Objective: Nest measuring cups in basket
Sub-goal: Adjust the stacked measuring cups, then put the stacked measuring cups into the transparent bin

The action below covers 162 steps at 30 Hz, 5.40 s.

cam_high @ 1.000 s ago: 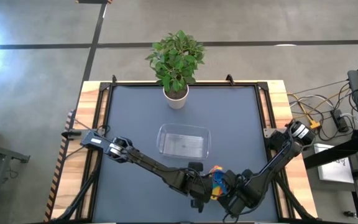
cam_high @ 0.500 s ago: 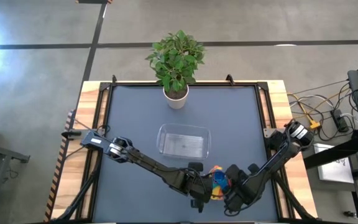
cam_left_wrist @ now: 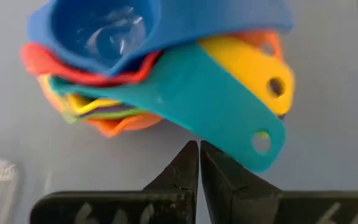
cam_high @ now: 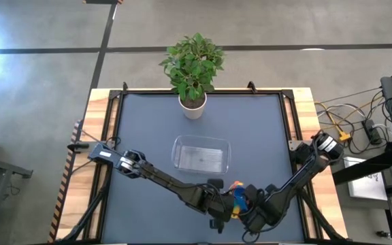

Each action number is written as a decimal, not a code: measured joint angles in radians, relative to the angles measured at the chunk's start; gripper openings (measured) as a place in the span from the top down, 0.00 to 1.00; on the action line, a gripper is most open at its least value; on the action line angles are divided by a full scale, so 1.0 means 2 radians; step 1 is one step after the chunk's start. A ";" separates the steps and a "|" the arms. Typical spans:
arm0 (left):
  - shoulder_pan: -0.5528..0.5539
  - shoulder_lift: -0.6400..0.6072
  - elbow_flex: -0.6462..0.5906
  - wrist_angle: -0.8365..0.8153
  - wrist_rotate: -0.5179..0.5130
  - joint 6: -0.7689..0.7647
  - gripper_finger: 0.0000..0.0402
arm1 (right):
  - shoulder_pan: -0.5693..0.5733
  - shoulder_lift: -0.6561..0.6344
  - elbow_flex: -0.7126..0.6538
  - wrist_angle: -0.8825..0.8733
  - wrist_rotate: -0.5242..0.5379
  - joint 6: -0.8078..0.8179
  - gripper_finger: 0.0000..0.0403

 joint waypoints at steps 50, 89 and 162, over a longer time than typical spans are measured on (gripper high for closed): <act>0.005 -0.010 -0.005 0.027 -0.018 0.058 1.00 | -0.029 -0.023 0.008 0.034 0.046 -0.077 0.98; -0.033 -0.470 -0.643 0.525 -0.096 0.100 1.00 | -0.010 -0.072 0.026 0.068 0.126 0.004 0.70; -0.027 -0.463 -0.643 0.488 -0.083 0.126 1.00 | -0.060 0.115 0.157 -0.055 0.048 0.101 0.20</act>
